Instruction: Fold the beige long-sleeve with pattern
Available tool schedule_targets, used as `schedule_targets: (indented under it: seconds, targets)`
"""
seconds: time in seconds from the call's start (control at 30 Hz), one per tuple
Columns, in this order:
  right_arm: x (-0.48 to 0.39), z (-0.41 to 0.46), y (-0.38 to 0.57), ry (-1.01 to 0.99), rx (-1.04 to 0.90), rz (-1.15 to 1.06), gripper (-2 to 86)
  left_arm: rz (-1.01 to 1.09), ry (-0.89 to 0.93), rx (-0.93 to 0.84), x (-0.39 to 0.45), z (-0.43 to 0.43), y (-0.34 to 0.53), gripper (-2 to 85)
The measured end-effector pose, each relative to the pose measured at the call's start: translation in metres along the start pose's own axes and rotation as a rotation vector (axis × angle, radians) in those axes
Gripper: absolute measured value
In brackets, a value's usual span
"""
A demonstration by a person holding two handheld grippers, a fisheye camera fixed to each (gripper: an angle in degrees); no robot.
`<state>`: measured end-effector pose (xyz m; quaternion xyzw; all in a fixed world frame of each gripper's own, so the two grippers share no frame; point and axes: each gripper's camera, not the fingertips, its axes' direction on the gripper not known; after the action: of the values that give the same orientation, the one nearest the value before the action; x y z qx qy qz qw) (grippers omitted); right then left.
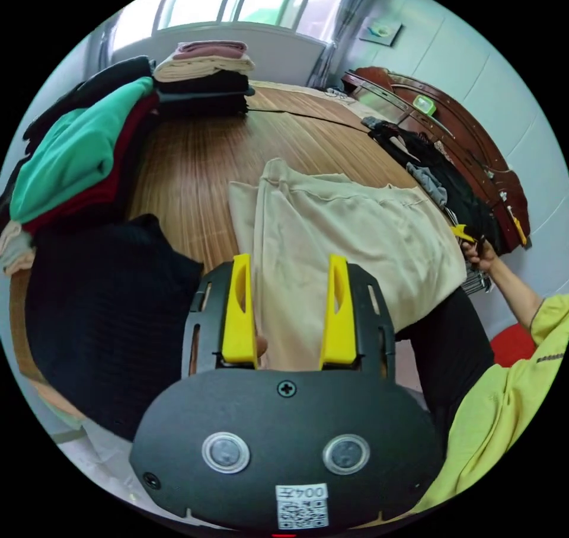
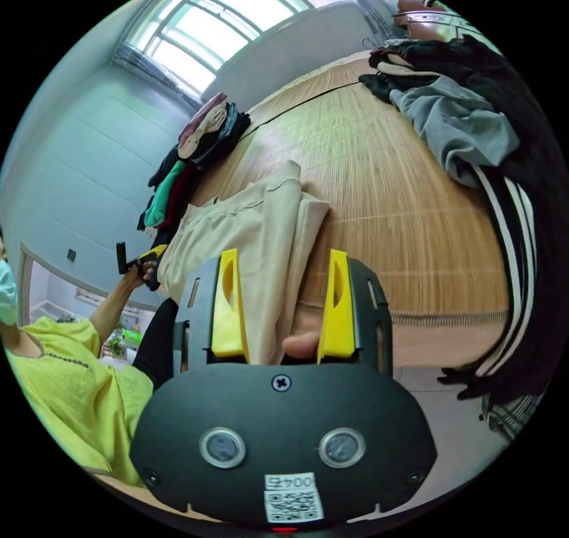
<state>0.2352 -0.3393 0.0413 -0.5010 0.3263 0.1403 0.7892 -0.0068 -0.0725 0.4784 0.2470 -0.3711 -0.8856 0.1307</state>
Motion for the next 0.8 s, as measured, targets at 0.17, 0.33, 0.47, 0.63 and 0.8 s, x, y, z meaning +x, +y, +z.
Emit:
schedule_targets:
  seconds: [0.17, 0.33, 0.47, 0.63, 0.8]
  targets:
    - [0.033, 0.008, -0.043, -0.129, -0.106, -0.029, 17.0, 0.041, 0.13, -0.089, -0.058, 0.038, -0.103, 20.5]
    - [0.056, 0.028, -0.072, -0.301, -0.152, 0.026, 15.3, -0.048, 0.251, -0.083, -0.098, 0.053, -0.166, 20.5]
    - [0.057, 0.056, -0.091, -0.372, -0.231, 0.055, 13.0, -0.038, 0.302, -0.128, -0.081, 0.073, -0.222, 18.4]
    - [0.037, 0.088, -0.114, -0.279, -0.353, 0.021, 5.9, -0.006, 0.244, -0.255, -0.053, 0.108, -0.277, 8.0]
    - [-0.009, 0.097, -0.147, 0.017, -0.406, -0.111, 4.4, -0.015, 0.114, -0.225, -0.011, 0.09, -0.316, 4.2]
